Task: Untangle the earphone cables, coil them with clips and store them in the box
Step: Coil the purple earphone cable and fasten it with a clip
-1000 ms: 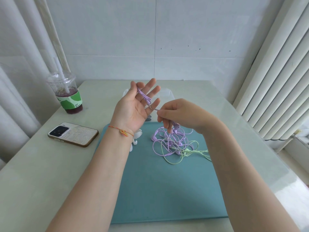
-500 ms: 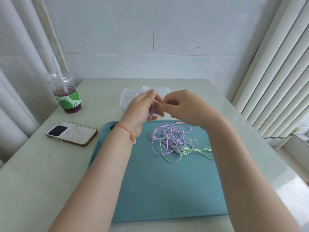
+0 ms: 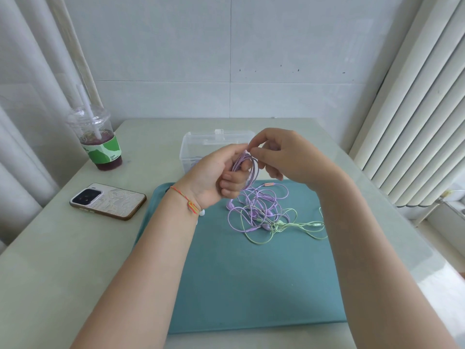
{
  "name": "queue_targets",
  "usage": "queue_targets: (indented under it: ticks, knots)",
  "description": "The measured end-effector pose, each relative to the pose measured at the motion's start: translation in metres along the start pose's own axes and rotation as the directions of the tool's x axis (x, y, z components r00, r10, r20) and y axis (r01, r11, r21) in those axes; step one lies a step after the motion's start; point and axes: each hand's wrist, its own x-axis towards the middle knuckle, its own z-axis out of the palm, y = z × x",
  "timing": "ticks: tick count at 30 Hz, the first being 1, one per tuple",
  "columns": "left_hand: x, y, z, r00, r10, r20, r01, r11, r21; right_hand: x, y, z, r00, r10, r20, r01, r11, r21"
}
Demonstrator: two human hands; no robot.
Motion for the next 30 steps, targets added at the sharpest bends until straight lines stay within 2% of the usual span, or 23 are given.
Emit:
queue_targets:
  ticks: [4, 6, 11, 14, 16, 19, 25, 27, 30]
  knots:
    - [-0.001, -0.001, -0.005, 0.999, -0.017, 0.040, 0.020, 0.998, -0.067, 0.001, 0.005, -0.001, 0.998, 0.035, 0.043, -0.037, 0.998, 0.046]
    - [-0.001, -0.002, -0.007, 0.997, -0.048, 0.061, 0.052, 0.996, -0.066, 0.001, 0.007, -0.002, 0.999, -0.013, 0.049, 0.014, 1.000, -0.013]
    - [-0.004, -0.002, -0.007, 0.980, -0.109, 0.166, 0.115, 0.993, -0.025, -0.004, 0.001, 0.000, 0.971, -0.095, 0.220, 0.109, 0.993, -0.049]
    - [-0.005, 0.000, -0.008, 0.981, -0.103, 0.164, 0.110, 0.993, -0.032, -0.003, 0.000, 0.003, 0.975, -0.115, 0.191, 0.119, 0.993, -0.010]
    - [-0.004, 0.001, -0.009, 0.988, -0.084, 0.130, 0.091, 0.994, -0.052, -0.002, 0.001, 0.004, 0.984, -0.095, 0.152, 0.107, 0.992, -0.067]
    - [0.001, 0.000, -0.009, 0.998, -0.057, -0.010, 0.056, 0.997, -0.052, 0.001, 0.002, 0.008, 0.990, -0.070, 0.123, 0.092, 0.978, -0.187]
    - [0.010, -0.007, -0.003, 0.972, 0.033, -0.233, -0.034, 0.999, 0.001, 0.004, 0.003, 0.024, 0.995, 0.016, 0.102, 0.029, 0.908, -0.417]
    - [0.011, -0.007, -0.005, 0.963, 0.089, -0.253, -0.086, 0.996, 0.026, 0.004, 0.002, 0.026, 0.992, 0.034, 0.121, 0.024, 0.897, -0.441]
    - [0.008, -0.006, -0.009, 0.966, 0.115, -0.232, -0.124, 0.992, -0.024, 0.003, -0.002, 0.023, 0.986, 0.051, 0.159, 0.006, 0.940, -0.340]
